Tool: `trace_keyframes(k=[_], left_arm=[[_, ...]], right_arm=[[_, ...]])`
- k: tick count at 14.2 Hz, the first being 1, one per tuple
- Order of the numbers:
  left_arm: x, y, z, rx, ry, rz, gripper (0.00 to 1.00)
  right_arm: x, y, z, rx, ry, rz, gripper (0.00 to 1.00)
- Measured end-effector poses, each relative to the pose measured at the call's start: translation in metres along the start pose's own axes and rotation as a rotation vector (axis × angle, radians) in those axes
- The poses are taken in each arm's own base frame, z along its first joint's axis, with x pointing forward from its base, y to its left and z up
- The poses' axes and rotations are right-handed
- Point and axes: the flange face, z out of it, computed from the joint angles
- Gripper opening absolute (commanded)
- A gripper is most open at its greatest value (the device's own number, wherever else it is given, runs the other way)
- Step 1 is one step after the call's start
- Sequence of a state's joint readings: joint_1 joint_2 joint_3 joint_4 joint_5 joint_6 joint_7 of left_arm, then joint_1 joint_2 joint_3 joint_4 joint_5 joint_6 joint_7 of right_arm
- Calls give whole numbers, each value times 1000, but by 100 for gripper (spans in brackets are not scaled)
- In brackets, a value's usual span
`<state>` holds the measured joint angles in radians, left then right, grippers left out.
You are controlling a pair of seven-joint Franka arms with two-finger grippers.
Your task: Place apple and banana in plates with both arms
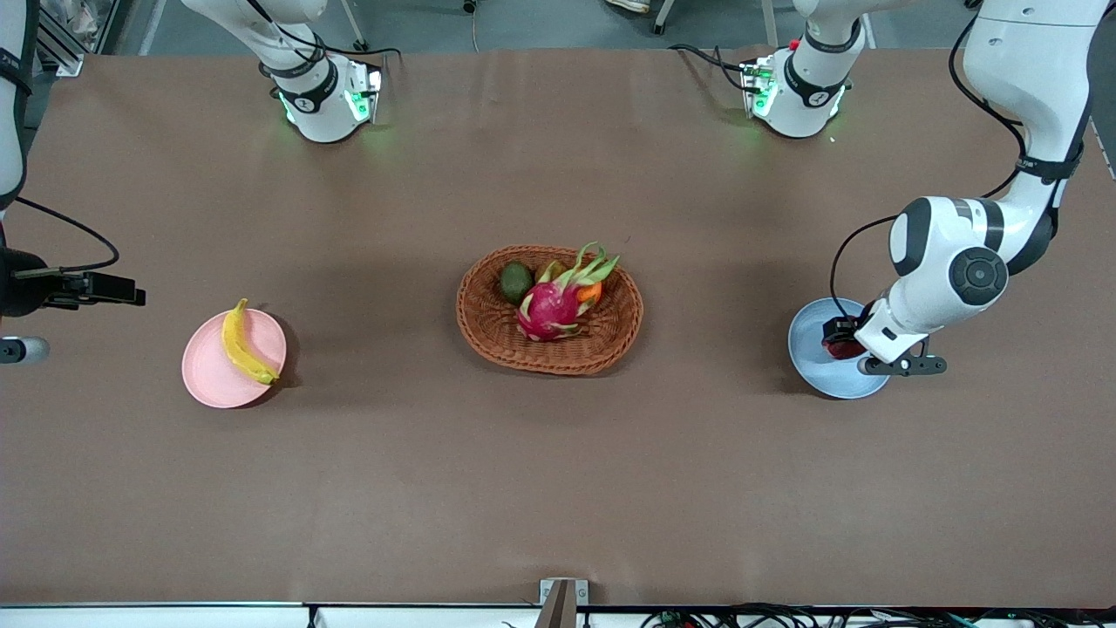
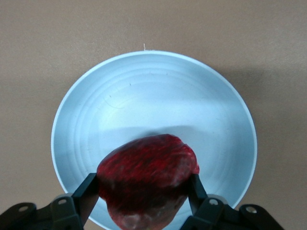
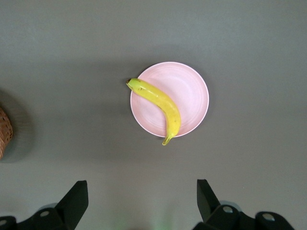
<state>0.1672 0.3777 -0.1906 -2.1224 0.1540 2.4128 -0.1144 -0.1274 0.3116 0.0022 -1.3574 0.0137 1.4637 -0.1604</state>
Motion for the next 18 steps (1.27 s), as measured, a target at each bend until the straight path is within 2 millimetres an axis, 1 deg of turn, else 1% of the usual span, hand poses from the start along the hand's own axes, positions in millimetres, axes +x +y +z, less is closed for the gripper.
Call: trace_keyframes(k=[1, 3, 6, 7, 8, 9, 10, 11, 13, 15, 16, 18], left_arm=[[0, 0, 1, 0, -1, 0, 77], [0, 0, 1, 0, -1, 0, 100], [3, 0, -4, 0, 10, 0, 100], [4, -1, -11, 2, 20, 0, 100], [6, -2, -22, 7, 29, 1, 100], [7, -3, -38, 15, 32, 0, 100], [8, -5, -59, 27, 31, -1, 100], [7, -7, -85, 40, 28, 1, 100], [-1, -11, -145, 62, 29, 6, 100], [-14, -10, -204, 33, 46, 3, 100], [-20, -9, -232, 14, 54, 9, 100], [-29, -9, -282, 4, 49, 14, 100]], right_arm=[[0, 0, -5, -3, 11, 0, 100], [-1, -1, -13, -4, 25, 0, 100], [-6, -3, -20, -2, 13, -2, 100], [-10, -4, -25, -3, 17, -3, 100], [-15, -6, -32, -4, 21, -2, 100], [-23, -9, -38, -5, 24, 8, 100], [-30, -12, -43, -6, 26, 23, 100], [-37, -17, -47, -7, 29, 35, 100], [-50, -32, -52, -11, 34, 40, 100], [-61, -49, -54, -18, 37, 27, 100], [-66, -54, -54, -20, 48, 24, 100], [-80, -53, -53, -23, 69, 29, 100]])
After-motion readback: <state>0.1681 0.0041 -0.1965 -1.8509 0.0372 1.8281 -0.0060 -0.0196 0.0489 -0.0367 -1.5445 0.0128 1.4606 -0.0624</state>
